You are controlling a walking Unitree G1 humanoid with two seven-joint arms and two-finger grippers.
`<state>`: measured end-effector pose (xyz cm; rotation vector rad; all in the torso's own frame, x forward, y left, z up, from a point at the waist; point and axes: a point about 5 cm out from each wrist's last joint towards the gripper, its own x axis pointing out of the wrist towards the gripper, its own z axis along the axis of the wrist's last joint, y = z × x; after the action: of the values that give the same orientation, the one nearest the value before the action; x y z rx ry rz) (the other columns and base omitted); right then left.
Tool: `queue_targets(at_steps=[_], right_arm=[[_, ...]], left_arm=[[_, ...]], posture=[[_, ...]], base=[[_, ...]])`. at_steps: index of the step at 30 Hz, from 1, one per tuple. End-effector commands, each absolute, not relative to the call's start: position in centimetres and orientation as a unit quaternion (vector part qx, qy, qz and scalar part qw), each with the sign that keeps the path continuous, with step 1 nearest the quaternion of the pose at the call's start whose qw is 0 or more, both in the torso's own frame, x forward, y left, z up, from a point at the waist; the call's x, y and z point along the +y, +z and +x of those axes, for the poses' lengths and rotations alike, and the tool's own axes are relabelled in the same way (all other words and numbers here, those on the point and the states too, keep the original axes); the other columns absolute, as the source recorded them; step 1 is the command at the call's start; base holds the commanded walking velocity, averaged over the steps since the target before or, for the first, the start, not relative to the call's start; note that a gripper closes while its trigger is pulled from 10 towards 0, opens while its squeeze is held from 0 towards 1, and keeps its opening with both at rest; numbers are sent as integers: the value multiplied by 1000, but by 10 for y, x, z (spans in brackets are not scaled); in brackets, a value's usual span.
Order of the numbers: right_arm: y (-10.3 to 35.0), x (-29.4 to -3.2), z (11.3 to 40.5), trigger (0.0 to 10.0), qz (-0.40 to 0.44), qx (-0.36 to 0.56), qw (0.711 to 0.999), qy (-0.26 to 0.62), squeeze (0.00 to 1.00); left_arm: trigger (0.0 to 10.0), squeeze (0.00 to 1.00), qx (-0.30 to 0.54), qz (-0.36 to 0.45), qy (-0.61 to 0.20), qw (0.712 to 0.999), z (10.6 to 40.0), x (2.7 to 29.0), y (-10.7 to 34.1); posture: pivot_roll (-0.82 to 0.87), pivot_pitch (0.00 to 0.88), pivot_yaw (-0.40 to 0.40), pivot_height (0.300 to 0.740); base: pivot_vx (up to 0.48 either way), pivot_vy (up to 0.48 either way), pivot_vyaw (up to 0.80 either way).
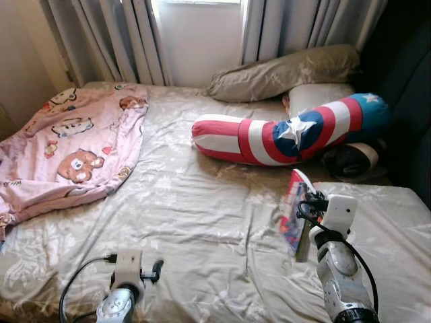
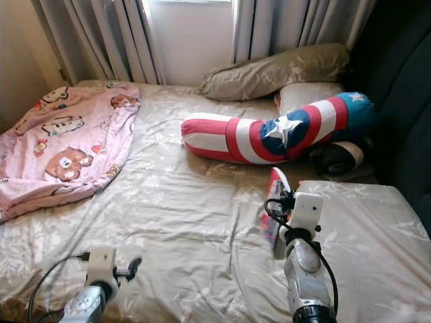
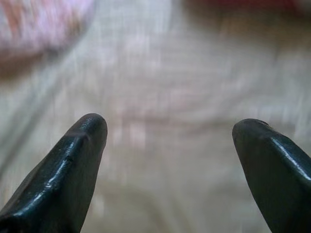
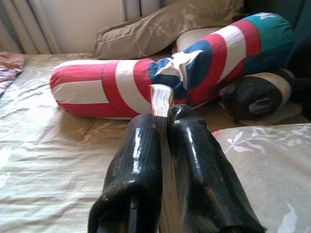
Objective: Clean up the room
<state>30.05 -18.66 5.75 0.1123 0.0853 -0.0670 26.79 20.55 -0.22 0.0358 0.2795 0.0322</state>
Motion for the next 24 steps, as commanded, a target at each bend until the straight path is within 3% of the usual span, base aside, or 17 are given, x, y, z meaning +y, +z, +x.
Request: queue_targets(at_steps=[1, 7, 13, 24], right_arm=[[71, -180, 304, 10000, 56, 6, 998, -12, 0], [70, -170, 304, 10000, 62, 6, 998, 8, 0], [72, -168, 304, 10000, 64, 5, 998, 7, 0], [69, -168, 302, 10000, 59, 6, 998, 8, 0]], left_arm=[[10000, 0, 71, 10, 25, 997, 281, 207, 19], [10000, 0, 49, 17, -18, 998, 278, 198, 22], [10000, 0, 44, 8, -9, 999, 277, 198, 23], [10000, 0, 37, 6, -20, 999, 280, 196, 27]], posture=[[-1, 0, -8, 740], [-8, 0, -4, 740], [-7, 0, -7, 740], [-5, 0, -9, 680]], base=[[0, 0, 0], [0, 0, 0], [0, 0, 0], [0, 0, 0]])
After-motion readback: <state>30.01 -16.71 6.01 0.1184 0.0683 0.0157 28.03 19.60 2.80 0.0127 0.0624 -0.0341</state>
